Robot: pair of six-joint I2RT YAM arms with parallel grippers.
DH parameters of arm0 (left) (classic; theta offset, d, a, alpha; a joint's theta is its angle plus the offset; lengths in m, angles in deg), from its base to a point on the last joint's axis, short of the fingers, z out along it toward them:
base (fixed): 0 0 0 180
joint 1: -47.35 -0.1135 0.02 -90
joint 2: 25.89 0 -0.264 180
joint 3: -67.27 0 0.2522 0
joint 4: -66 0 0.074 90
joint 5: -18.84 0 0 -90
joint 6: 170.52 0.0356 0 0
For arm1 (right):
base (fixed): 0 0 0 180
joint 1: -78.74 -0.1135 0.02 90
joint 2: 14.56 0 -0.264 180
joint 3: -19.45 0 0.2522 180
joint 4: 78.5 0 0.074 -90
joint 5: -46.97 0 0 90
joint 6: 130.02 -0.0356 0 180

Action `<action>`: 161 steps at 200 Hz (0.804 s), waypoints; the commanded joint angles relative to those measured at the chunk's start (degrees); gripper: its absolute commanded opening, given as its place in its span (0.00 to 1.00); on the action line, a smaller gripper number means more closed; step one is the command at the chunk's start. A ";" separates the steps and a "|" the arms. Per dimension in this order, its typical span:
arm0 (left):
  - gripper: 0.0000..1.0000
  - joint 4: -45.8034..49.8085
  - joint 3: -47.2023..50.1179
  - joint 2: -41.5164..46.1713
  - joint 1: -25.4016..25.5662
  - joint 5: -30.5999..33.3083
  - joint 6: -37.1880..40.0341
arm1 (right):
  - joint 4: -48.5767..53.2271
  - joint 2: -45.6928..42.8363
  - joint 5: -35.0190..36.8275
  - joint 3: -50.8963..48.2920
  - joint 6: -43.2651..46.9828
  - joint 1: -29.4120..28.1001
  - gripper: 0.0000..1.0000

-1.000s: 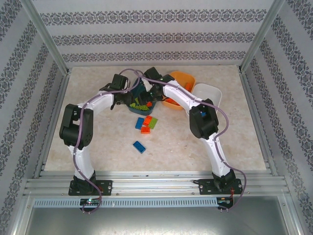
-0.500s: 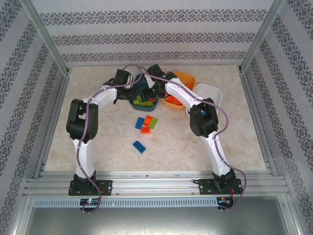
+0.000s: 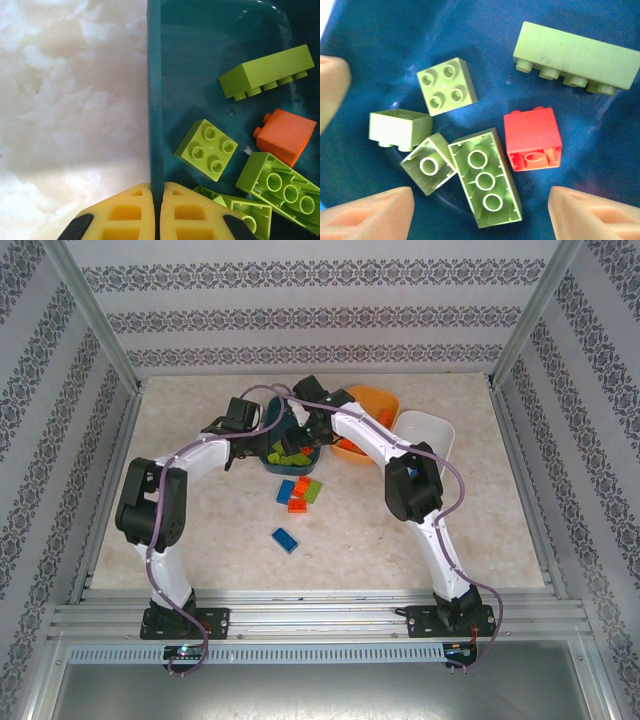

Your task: Sort the legos into containers by color

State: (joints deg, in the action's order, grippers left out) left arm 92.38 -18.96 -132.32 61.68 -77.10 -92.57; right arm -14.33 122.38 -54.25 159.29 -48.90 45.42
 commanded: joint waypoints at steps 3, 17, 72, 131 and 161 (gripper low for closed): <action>0.00 -3.66 2.41 4.34 1.12 0.46 1.49 | 3.60 1.17 6.05 1.54 4.21 -0.21 0.72; 0.00 -4.76 4.10 6.03 1.44 0.77 1.77 | 4.12 1.39 7.49 1.46 5.84 -0.44 0.72; 0.00 -8.72 9.62 10.73 2.12 -1.06 1.07 | -4.75 -1.66 5.51 -6.53 8.73 -1.13 0.72; 0.00 -10.98 12.02 12.84 2.56 -1.42 2.07 | -0.83 1.88 4.44 -3.09 15.36 -1.11 0.66; 0.00 -11.52 12.58 13.08 2.56 -1.71 2.93 | 4.27 3.60 6.38 -1.15 20.76 -0.91 0.64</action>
State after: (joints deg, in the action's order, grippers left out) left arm 83.31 -7.55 -121.28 63.49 -77.10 -92.51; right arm -15.18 122.88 -49.81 157.17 -34.68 44.35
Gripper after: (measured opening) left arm 0.067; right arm 0.645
